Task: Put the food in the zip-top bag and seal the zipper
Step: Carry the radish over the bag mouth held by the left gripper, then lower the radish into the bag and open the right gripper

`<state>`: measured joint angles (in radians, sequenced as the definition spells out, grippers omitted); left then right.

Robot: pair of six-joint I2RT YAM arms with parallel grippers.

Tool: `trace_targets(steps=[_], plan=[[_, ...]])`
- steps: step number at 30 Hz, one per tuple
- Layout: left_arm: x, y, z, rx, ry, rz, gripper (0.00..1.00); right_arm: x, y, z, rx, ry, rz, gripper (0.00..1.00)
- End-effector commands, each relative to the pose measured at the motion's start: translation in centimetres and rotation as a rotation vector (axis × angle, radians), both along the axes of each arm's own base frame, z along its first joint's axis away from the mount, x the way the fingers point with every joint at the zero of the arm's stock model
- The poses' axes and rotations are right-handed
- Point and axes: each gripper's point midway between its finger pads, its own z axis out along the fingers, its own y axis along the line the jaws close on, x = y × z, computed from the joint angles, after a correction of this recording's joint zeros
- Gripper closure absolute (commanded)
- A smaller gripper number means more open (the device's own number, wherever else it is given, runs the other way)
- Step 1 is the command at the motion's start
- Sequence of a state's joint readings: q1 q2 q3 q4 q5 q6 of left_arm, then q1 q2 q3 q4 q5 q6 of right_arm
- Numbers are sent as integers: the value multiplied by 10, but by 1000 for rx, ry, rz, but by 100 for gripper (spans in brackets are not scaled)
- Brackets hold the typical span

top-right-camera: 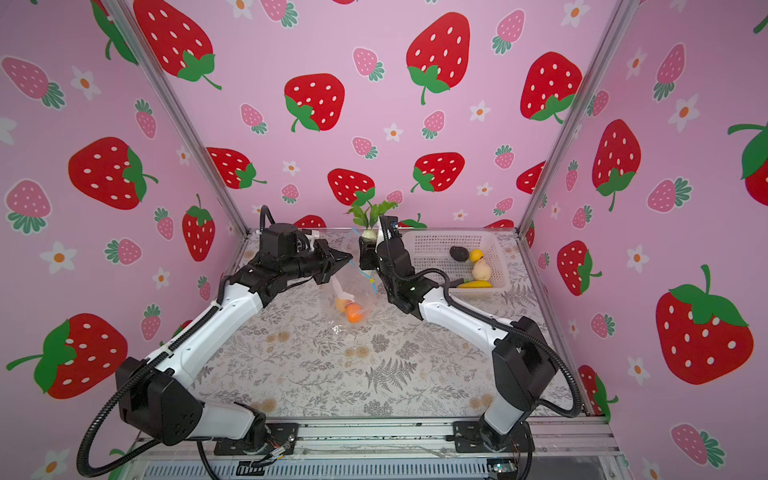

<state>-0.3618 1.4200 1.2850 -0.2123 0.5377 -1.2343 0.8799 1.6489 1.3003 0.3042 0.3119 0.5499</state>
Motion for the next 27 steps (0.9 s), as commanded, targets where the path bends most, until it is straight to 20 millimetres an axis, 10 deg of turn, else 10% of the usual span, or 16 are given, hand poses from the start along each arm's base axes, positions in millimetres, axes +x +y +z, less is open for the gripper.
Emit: trace_targets(steps=[1, 27], plan=[[2, 0, 3, -15, -14, -2, 100, -1, 5, -3, -21, -11, 13, 56], [3, -3, 3, -18, -16, -10, 100, 7, 2, -10, -45, 32, -43, 41]])
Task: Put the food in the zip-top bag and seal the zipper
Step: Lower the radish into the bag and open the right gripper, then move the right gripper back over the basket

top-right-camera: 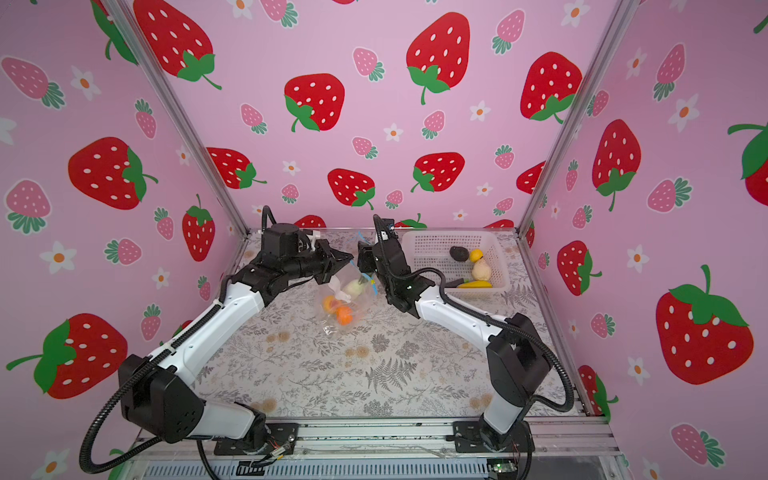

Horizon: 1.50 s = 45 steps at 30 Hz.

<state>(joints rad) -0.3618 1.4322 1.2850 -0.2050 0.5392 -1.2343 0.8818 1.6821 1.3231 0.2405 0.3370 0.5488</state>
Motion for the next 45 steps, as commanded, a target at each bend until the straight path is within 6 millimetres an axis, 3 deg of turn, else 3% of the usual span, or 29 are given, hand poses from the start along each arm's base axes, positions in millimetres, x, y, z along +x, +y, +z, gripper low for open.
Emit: trace_targets(steps=[1, 10, 16, 21, 27, 31, 37, 45], plan=[[0, -2, 7, -19, -21, -9, 100, 3, 1, 11, 14, -12, -21, 41], [1, -3, 5, -18, -18, -10, 100, 1, -1, 16, 18, -23, -20, 41], [-1, -3, 2, -9, -13, -13, 100, -10, -6, 44, 44, -61, 16, 41], [-5, -4, -7, 9, 2, -27, 100, -27, -12, 70, -36, -169, 101, 39], [-12, -12, -20, 30, 23, -66, 100, -21, -45, 71, -135, -225, 119, 39], [-16, -15, -26, 43, 32, -84, 100, -1, -81, 54, -180, -189, 69, 38], [-19, -24, -31, 52, 34, -120, 100, 44, -144, 8, -230, -52, -67, 38], [-20, -33, -39, 56, 49, -155, 100, 89, -188, -53, -260, 94, -129, 38]])
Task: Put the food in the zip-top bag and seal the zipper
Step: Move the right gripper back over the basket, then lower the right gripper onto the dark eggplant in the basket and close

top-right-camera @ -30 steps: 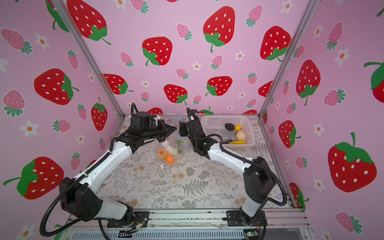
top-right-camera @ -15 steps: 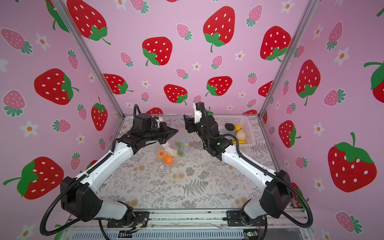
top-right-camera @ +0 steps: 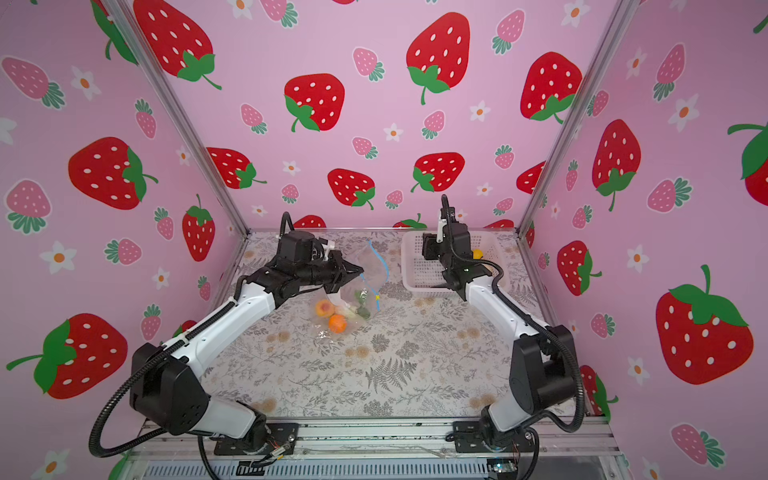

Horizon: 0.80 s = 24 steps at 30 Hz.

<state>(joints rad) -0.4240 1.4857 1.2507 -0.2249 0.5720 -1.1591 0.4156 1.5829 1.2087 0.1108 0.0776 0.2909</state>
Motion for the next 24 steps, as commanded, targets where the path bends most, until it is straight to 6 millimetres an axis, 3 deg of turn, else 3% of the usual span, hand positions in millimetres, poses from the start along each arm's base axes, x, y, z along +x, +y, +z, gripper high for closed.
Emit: trace_targets(steps=[1, 8, 13, 24], plan=[[-4, -6, -1, -7, 5, -36, 100, 10, -12, -21, -16, 52, -3, 38], [-6, -8, -3, -2, 3, -47, 100, 41, -65, -66, -97, 124, -119, 38], [-7, -12, -4, 6, 9, -61, 100, 59, -91, -89, -139, 164, -158, 37], [-6, -15, -10, 22, 25, -69, 100, 96, -109, -132, -206, 257, -178, 33]])
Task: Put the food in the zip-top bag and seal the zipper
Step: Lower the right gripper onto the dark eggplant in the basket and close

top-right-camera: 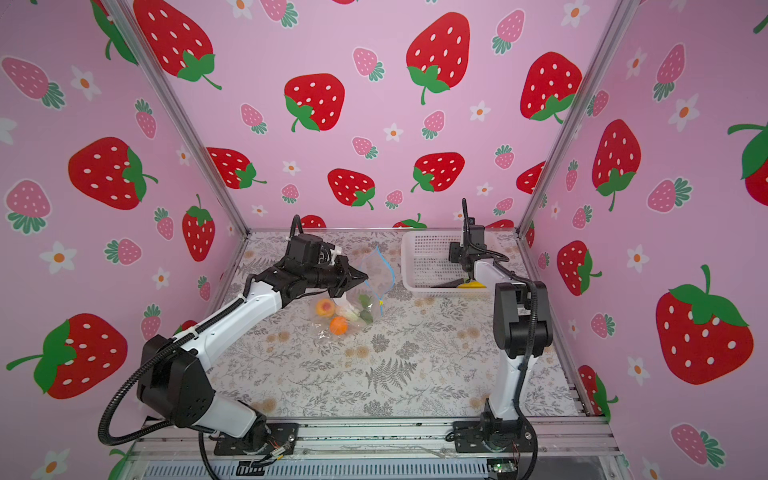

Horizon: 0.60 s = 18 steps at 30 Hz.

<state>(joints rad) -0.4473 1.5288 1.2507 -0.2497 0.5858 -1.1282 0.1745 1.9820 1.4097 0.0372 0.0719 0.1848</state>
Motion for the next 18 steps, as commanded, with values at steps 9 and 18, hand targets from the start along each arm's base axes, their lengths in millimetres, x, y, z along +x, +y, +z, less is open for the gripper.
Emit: trace_targets(steps=[9, 18], plan=[[0, -6, 9, -3, -8, -28, 100, 25, -11, -26, -73, 83, -9, 24], [2, -6, 8, 0, -4, -25, 100, 35, -16, -45, -121, 127, -20, 20]])
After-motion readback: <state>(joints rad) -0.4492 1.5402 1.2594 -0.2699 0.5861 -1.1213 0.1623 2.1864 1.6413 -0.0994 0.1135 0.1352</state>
